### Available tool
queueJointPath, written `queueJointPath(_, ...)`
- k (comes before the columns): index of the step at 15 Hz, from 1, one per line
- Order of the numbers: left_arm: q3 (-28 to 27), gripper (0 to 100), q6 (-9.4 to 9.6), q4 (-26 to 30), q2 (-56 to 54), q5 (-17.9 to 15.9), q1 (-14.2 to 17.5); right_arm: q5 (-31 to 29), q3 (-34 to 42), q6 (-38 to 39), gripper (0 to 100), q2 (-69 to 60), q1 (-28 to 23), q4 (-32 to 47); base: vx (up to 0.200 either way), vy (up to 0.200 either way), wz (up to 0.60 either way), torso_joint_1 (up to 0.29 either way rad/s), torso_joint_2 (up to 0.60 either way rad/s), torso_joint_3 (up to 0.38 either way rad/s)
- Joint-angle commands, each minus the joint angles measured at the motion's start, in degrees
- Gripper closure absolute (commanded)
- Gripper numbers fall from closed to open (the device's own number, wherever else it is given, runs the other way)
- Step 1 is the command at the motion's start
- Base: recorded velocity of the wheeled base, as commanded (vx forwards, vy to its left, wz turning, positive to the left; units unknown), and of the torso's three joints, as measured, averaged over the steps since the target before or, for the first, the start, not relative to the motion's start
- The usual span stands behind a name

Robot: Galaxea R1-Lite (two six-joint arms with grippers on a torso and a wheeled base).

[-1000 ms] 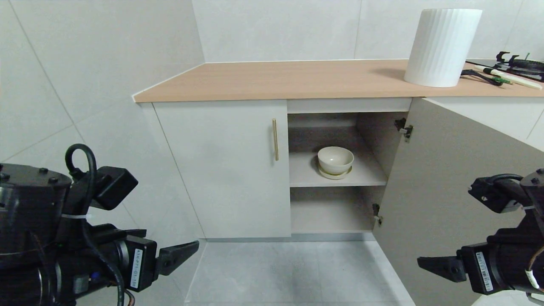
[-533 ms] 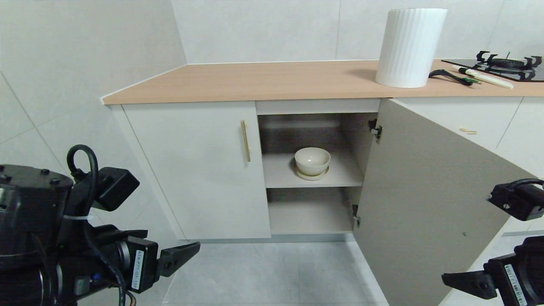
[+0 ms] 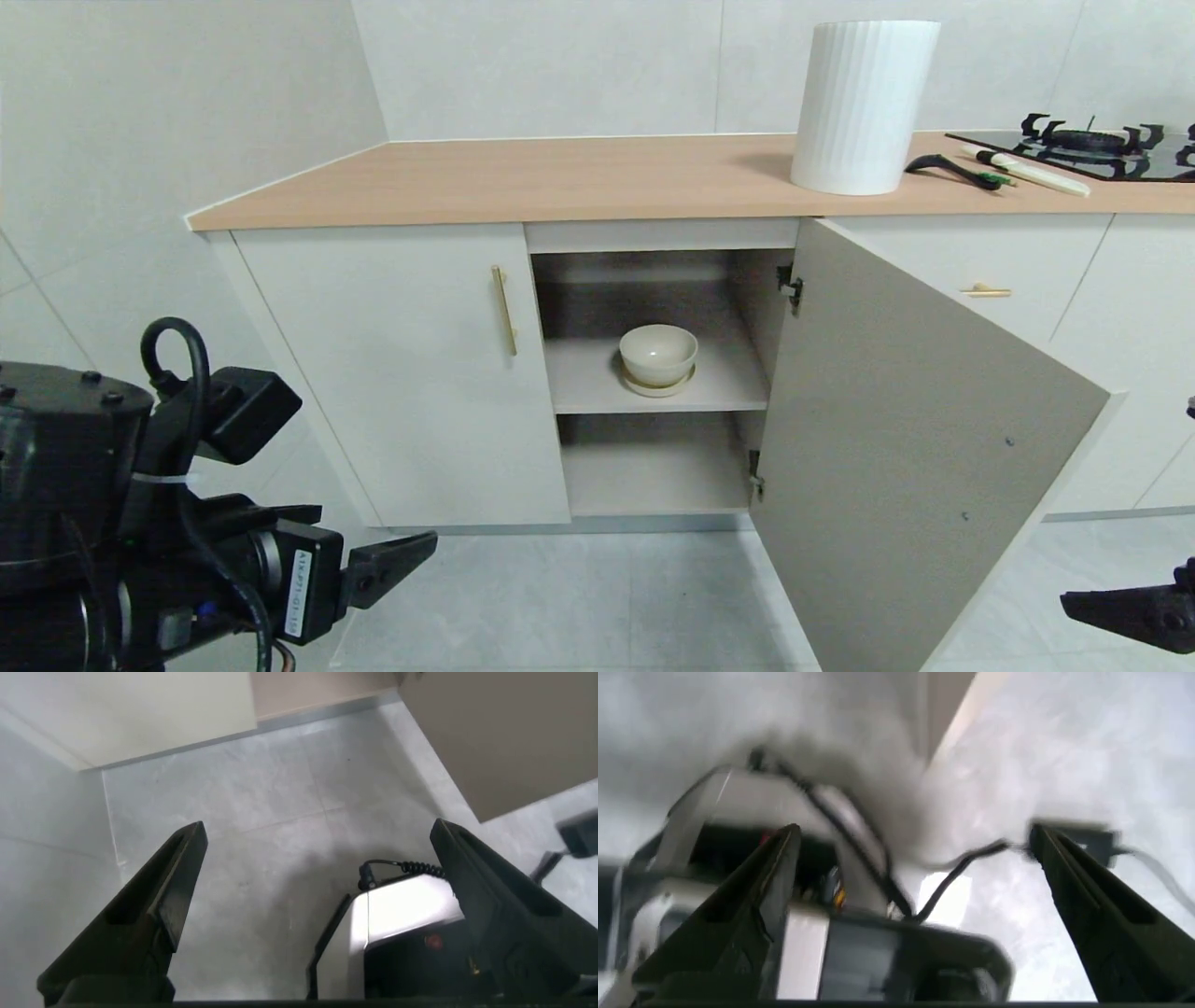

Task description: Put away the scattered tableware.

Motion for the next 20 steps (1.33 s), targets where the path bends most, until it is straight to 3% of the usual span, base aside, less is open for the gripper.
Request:
queueJointPath(1,-0.01,0,-0.01,0.02,0.11,0.01,0.00,-1.92,-0.57,-0.83,0,-0.06,-4.35,0.12,0.000,0.000,0.00,0.000,0.00,0.000)
queueJointPath(4,0.08,0,-0.01,0.02,0.11,0.10,0.00,-2.18,-0.66,-4.87,0,0.73,-12.34,-0.24,0.000,0.000,0.00,0.000,0.00,0.000)
queueJointPath(5,0.08,0,-0.01,0.02,0.11,0.10,0.00,-2.18,-0.66,-4.87,0,0.73,-12.34,-0.24,0.000,0.000,0.00,0.000,0.00,0.000)
queueJointPath(6,0.08,0,-0.01,0.02,0.20,0.01,0.00,-3.06,-0.66,-8.03,0,0.82,-17.79,-0.41,0.000,0.000,0.00,0.000,0.00,0.000)
queueJointPath(7,0.08,0,-0.01,0.02,0.20,0.01,0.00,-3.06,-0.66,-8.91,0,1.09,-19.64,-0.76,0.000,0.000,0.00,0.000,0.00,0.000)
queueJointPath(9,0.08,0,-0.01,0.02,0.20,0.01,0.00,-3.06,-0.31,-9.79,0,3.20,-24.56,-5.42,0.000,0.000,0.00,0.000,0.00,0.000)
queueJointPath(14,0.08,0,-0.10,0.02,0.11,0.01,0.00,-2.36,0.40,-8.82,0,8.03,-28.25,-13.86,0.000,0.000,0.00,0.000,0.00,0.000)
queueJointPath(20,0.08,0,-0.01,0.02,0.02,0.01,0.00,-2.27,2.07,-6.10,0,11.54,-28.25,-20.98,0.000,0.000,0.00,0.000,0.00,0.000)
